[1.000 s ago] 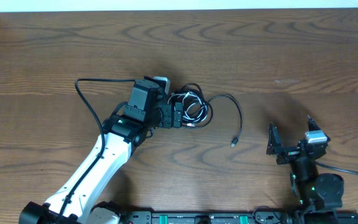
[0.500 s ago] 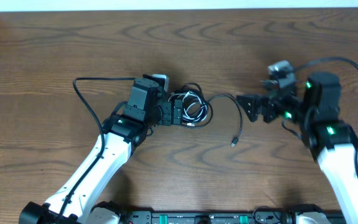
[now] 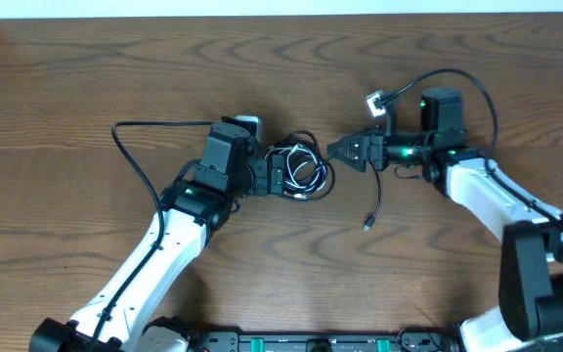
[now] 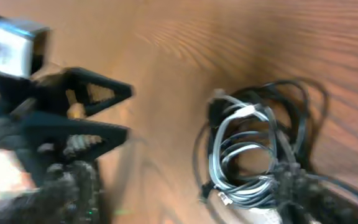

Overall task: Untangle cables
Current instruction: 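Move the right gripper to the bundle's right side and grasp cables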

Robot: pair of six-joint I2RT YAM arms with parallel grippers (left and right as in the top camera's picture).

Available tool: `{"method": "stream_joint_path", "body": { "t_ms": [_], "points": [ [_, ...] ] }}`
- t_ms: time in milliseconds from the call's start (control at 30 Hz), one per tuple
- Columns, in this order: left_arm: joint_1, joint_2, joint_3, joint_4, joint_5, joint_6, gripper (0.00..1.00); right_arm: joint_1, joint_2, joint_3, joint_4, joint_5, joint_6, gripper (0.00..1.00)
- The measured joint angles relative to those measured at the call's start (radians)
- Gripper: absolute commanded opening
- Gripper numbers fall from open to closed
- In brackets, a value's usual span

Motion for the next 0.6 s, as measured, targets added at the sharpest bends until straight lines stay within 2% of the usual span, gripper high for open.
{"method": "stream_joint_path", "body": {
  "t_ms": [233, 333, 600],
  "points": [
    [0.0, 0.0, 0.0, 0.001, -0.003, 0.0, 0.99, 0.061, 0.043, 0.0, 0.039, 0.255, -0.135, 0.72],
    [0.0, 0.0, 0.0, 0.001, -0.003, 0.0, 0.99, 0.113, 0.043, 0.0, 0.039, 0.426, -0.194, 0.71],
    [0.0, 0.0, 0.0, 0.008, -0.003, 0.0, 0.99, 0.264, 0.067, 0.0, 0.019, 0.693, -0.241, 0.66]
  ]
}}
